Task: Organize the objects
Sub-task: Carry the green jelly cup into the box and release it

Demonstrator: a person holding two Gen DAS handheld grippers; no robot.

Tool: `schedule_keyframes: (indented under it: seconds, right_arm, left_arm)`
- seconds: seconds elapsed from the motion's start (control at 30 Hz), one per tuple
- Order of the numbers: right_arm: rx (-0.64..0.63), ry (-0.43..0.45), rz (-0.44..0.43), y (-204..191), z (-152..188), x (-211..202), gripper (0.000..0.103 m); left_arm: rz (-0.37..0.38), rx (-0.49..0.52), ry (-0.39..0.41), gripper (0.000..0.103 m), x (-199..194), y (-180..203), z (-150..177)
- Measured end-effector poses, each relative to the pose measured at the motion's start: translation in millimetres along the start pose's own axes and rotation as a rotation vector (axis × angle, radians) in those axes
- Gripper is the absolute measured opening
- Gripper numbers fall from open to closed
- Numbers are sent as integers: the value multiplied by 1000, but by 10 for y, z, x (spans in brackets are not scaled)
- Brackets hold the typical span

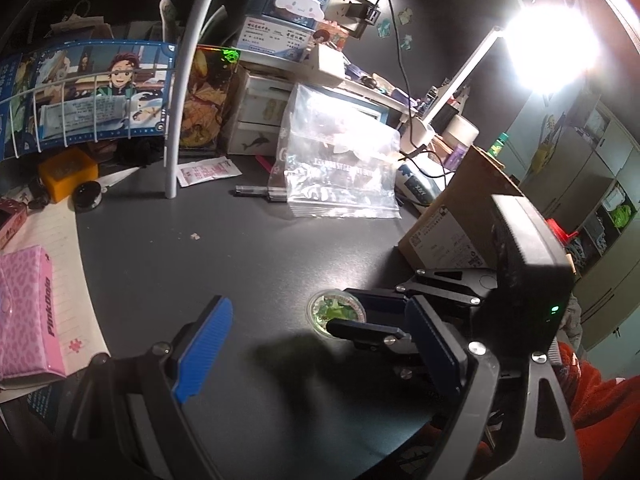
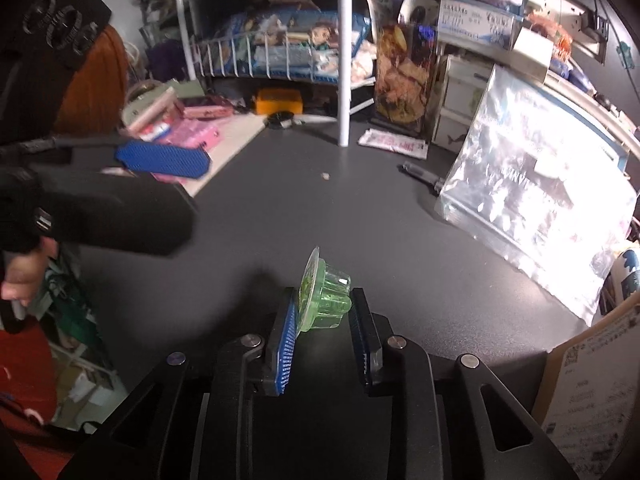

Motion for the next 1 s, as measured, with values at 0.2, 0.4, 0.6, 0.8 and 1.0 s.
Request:
schedule_keyframes:
  seconds: [0.2, 0.4, 0.6, 0.8, 1.0]
  right_arm:
    - [-14, 102, -64, -198, -163, -497, 21]
    - [-69, 208, -20, -261, -313, -1049, 21]
    - [-67, 275, 43, -16, -345, -1537, 21]
    - [2, 299, 113, 529, -263, -1934, 21]
    - [95, 243, 148, 1155, -127, -2164, 21]
  left_arm:
    - [105, 10, -1, 86, -42, 215, -96]
    - [188, 73, 31, 57, -230, 607, -361]
    - [243, 157, 45, 44, -266, 1110, -690]
    - [284, 241, 4, 44, 36, 1675, -1045]
    - [339, 271, -89, 44, 557, 2153, -1308]
Point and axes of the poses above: each gripper's, at about its wrist camera, not at the fingertips, and x roughly the way its jaws point, y to its right, z to its underside, the point moved 6 cm from there along x, roughly the way its jaws point, and after that the axes turned 4 degrees about x, right-handed, at the moved point
